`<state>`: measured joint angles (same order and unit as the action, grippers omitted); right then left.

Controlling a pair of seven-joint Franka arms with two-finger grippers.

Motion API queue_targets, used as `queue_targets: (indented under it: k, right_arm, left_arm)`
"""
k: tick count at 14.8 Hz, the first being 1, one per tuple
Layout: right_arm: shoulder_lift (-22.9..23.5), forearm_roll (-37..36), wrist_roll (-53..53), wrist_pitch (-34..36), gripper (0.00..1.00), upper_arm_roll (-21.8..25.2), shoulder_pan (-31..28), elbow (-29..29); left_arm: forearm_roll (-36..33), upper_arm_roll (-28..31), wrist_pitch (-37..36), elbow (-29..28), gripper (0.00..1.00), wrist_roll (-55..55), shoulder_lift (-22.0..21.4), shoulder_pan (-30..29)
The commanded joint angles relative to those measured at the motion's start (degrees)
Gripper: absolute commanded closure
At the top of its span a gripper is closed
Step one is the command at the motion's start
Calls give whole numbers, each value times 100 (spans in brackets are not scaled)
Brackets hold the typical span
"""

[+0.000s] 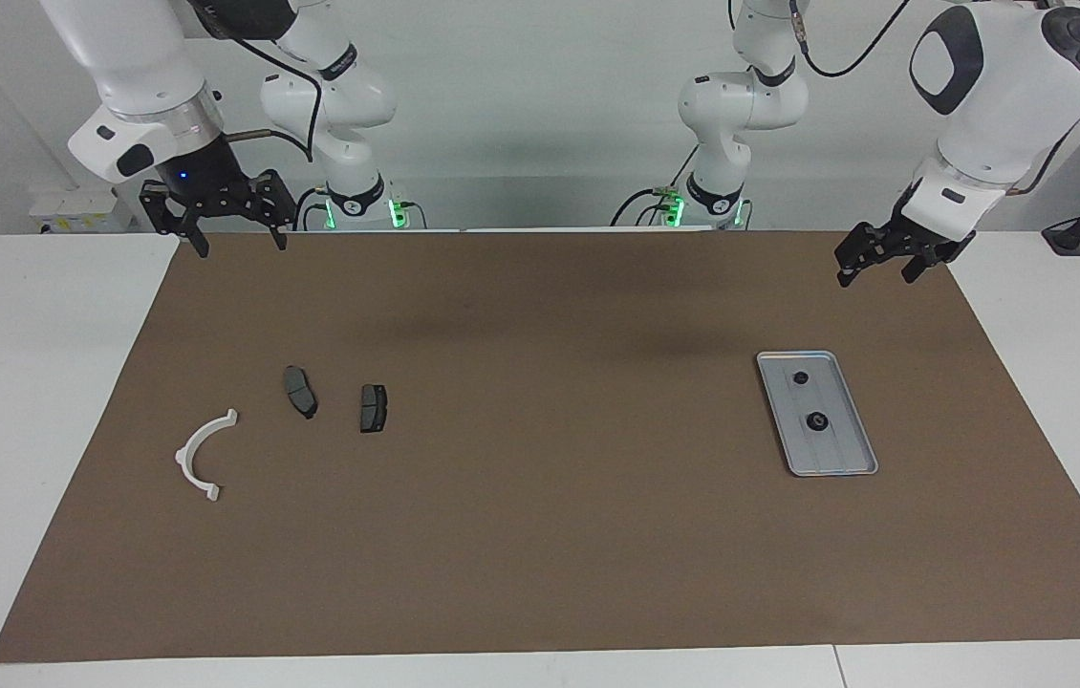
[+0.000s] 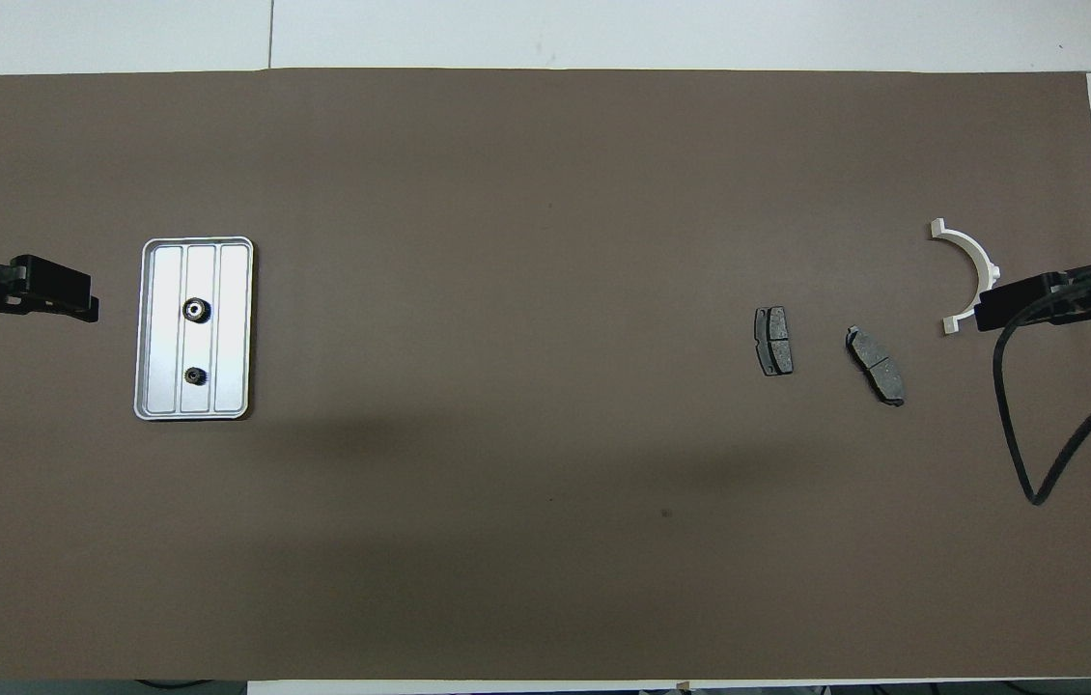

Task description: Place bearing gear from tray to pile

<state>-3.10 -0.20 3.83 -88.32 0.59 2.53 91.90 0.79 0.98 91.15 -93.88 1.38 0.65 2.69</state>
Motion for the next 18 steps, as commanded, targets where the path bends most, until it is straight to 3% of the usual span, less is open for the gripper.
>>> queue_targets:
  k: [1,11,14,18]
  right_arm:
    - [-86,143,-67,-36,0,-15,-68,73]
    - [-191,143,-23,-27,0,29,-86,56]
    - [-191,143,12,-89,0,20,-68,64]
    - [-191,134,118,-106,0,11,-59,64]
  left_arm:
    - [-43,-1,-115,72,0,-32,-29,-23]
    - [-52,-107,235,-173,0,20,-196,-128]
    - [-70,-107,763,-524,0,-41,-100,-120]
    - [-131,-107,2237,-1307,0,-225,390,-172]
